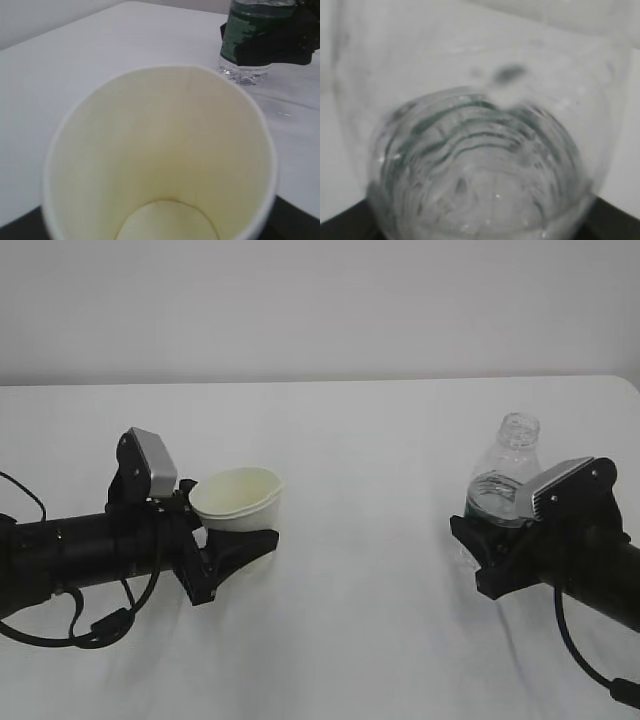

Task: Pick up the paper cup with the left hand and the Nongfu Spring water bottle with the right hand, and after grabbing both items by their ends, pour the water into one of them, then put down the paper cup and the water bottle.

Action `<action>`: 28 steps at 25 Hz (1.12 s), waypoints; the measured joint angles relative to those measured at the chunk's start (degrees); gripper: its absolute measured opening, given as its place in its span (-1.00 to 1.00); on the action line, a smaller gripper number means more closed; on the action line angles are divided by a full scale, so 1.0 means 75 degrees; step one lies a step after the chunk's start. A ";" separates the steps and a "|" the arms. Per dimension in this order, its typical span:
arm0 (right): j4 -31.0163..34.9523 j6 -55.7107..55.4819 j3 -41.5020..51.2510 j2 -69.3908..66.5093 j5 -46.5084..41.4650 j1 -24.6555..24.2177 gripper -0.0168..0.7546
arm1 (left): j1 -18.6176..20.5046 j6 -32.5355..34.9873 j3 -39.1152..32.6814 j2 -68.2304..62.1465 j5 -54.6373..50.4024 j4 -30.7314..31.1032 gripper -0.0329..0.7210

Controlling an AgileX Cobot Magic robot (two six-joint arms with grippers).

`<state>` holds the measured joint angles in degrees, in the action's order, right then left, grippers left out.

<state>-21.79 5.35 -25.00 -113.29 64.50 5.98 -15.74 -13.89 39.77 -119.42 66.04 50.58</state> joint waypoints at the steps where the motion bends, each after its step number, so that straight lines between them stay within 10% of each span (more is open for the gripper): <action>1: -0.0081 0.0000 0.0000 0.0000 0.0000 0.0000 0.28 | -0.0019 0.0000 0.0000 0.0000 0.0000 0.0103 0.34; 28: -0.0566 -0.0130 -0.0698 0.0029 -0.0433 0.1002 0.27 | -0.1154 -0.0016 0.0176 0.0023 0.0000 0.0472 0.34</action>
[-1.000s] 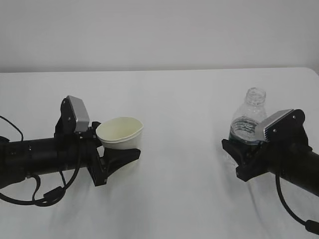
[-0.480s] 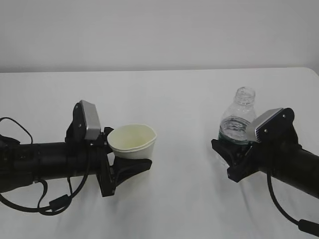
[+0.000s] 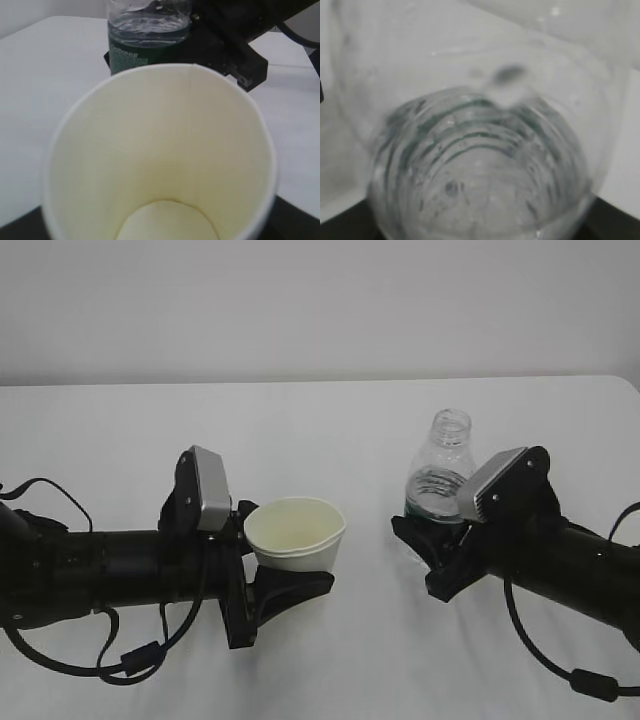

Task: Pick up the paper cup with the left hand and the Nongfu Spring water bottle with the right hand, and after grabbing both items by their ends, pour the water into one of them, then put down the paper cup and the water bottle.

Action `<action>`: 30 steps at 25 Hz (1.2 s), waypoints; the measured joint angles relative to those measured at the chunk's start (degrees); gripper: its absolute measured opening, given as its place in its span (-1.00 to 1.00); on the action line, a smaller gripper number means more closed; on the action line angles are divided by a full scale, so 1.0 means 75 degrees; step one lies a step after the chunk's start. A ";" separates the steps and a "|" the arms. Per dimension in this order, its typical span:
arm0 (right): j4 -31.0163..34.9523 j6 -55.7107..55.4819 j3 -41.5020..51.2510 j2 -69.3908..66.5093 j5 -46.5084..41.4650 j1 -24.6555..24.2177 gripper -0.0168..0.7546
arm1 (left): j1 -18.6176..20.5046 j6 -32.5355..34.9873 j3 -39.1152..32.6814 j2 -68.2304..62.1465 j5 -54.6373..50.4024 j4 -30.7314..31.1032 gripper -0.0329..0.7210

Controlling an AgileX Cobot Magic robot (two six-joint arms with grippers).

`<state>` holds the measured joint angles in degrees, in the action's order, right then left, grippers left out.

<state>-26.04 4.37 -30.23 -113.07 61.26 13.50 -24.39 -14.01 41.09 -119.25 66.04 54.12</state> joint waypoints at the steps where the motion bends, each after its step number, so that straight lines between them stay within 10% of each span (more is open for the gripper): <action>1: -0.0049 0.0000 -0.0084 0.0032 -0.0079 0.0051 0.27 | -0.0046 0.0000 0.0000 0.0000 0.0000 0.0000 0.34; 30: -0.1357 0.0581 -0.1652 0.0548 -0.2176 0.0901 0.27 | -0.0094 0.0000 0.0000 0.0000 0.0000 -0.0040 0.34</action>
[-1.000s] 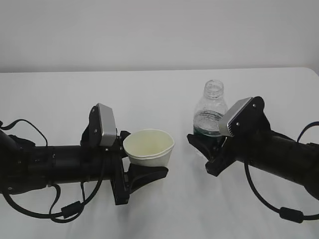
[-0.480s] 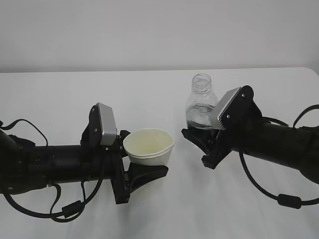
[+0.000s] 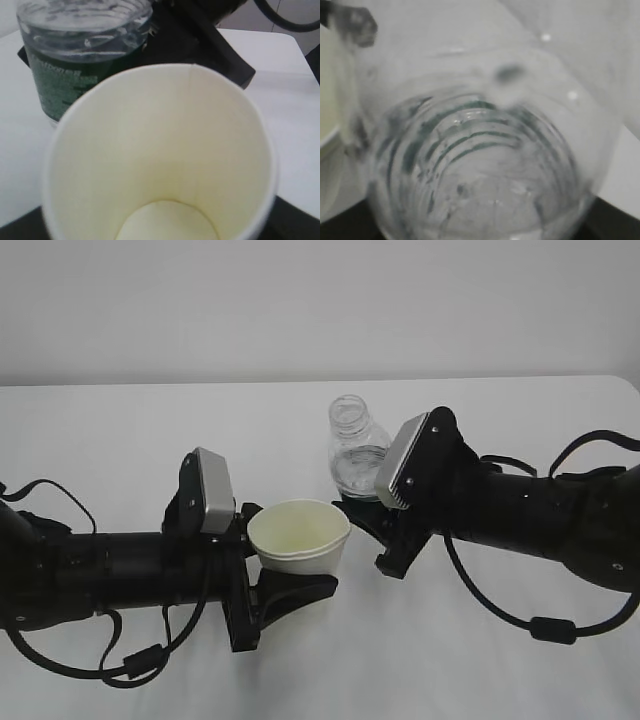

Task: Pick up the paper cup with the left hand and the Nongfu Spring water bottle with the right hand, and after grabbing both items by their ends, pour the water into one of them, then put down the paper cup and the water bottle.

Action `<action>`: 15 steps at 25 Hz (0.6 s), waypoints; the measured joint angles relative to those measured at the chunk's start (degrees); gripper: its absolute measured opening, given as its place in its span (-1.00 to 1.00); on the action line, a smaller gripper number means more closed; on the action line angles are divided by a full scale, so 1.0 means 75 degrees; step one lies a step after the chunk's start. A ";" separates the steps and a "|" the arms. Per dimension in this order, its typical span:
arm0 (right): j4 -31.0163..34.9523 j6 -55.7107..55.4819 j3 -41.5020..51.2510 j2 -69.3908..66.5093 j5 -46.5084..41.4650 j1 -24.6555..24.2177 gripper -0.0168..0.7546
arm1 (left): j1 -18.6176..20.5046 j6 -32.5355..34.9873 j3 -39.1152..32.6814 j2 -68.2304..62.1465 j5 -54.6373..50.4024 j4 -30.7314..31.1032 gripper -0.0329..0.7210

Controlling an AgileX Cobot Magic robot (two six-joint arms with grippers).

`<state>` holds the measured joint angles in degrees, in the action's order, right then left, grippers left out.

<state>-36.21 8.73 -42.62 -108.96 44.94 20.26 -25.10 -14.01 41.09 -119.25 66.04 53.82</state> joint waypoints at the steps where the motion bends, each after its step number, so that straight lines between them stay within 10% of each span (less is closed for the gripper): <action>1: 0.0000 0.0054 0.0000 0.0000 -0.0033 0.0000 0.27 | 0.0000 0.0000 0.0000 0.0000 0.0000 0.0000 0.34; 15: 0.0136 0.1003 0.0000 0.0000 0.0070 0.0000 0.27 | 0.0000 0.0240 0.0000 0.0000 0.0000 0.0029 0.34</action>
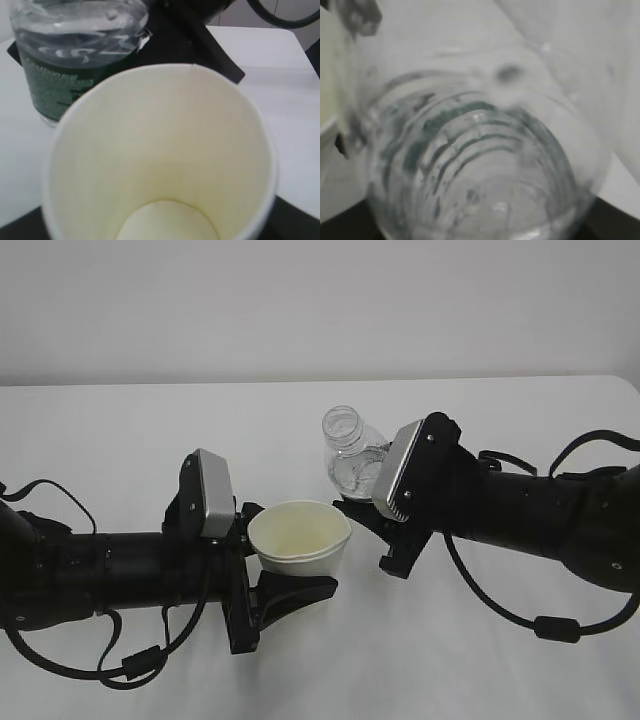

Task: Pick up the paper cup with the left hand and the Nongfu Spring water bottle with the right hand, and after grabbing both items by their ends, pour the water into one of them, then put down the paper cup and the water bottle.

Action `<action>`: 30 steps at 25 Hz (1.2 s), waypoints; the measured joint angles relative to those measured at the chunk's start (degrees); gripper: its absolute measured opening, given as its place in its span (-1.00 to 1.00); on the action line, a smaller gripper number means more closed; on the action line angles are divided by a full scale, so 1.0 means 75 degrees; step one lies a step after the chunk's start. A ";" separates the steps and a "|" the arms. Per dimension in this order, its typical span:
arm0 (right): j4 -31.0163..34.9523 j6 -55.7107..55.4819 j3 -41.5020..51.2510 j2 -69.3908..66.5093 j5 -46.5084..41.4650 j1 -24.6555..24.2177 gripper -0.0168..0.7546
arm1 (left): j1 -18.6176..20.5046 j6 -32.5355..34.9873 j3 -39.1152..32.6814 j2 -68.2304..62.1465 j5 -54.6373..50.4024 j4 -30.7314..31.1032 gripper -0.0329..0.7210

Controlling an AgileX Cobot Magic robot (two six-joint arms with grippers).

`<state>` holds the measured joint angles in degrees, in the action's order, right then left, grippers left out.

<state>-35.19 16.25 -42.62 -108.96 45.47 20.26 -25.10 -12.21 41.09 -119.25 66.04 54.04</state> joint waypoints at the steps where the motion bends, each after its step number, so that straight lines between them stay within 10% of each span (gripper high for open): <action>1: 0.0057 0.0090 0.0000 0.0000 0.0005 0.0000 0.27 | 0.0000 0.0005 0.0000 0.0000 0.0000 0.0000 0.34; 30: 0.1303 0.2794 -0.0121 0.0000 0.0198 0.0000 0.27 | 0.0000 0.0017 0.0000 0.0000 0.0000 0.0062 0.34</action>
<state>-25.42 37.21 -43.53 -108.96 46.95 20.26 -25.10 -12.08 41.09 -119.25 66.04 54.50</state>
